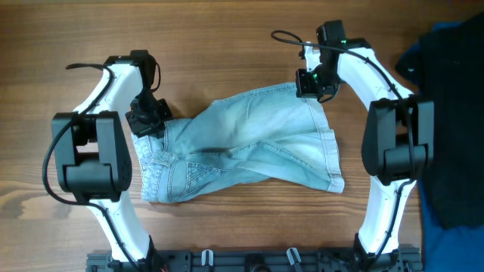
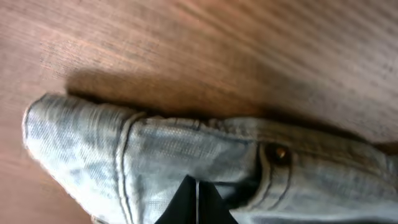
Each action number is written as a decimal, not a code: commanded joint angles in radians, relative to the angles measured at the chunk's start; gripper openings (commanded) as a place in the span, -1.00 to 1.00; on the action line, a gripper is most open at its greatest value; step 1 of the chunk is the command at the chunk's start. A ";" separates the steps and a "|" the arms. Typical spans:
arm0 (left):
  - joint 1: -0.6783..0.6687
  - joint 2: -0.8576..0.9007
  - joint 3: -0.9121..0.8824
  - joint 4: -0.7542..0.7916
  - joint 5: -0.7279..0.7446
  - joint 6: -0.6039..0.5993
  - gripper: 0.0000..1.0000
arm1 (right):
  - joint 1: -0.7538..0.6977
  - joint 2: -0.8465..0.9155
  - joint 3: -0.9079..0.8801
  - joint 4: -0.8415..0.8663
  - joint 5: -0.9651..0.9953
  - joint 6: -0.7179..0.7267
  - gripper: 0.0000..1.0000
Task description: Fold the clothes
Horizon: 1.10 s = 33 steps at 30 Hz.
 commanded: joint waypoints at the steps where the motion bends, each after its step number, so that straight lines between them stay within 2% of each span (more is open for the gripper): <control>1: 0.003 0.044 -0.006 0.032 -0.014 -0.013 -0.92 | 0.004 0.012 -0.060 0.052 0.010 -0.012 -0.91; 12: 0.002 0.071 -0.006 0.415 -0.013 -0.010 -0.92 | 0.004 0.024 -0.110 0.315 0.215 0.017 -0.91; 16: 0.002 0.120 -0.006 0.585 -0.013 -0.009 -0.92 | 0.003 0.085 -0.110 0.431 0.267 0.016 -0.91; 21: 0.002 0.192 -0.006 0.859 -0.013 -0.009 -0.92 | -0.036 0.203 -0.110 0.632 0.277 0.016 -0.92; 28: 0.002 0.206 -0.003 1.229 -0.013 0.004 -0.92 | -0.094 0.209 -0.095 1.009 0.275 0.018 -0.92; 31: 0.002 0.195 0.084 1.193 -0.005 0.114 -0.88 | -0.095 0.185 0.000 1.027 0.257 0.015 -0.89; 33: 0.002 0.146 0.190 1.086 -0.006 0.150 -0.54 | -0.095 0.111 0.042 1.025 0.257 0.015 -0.80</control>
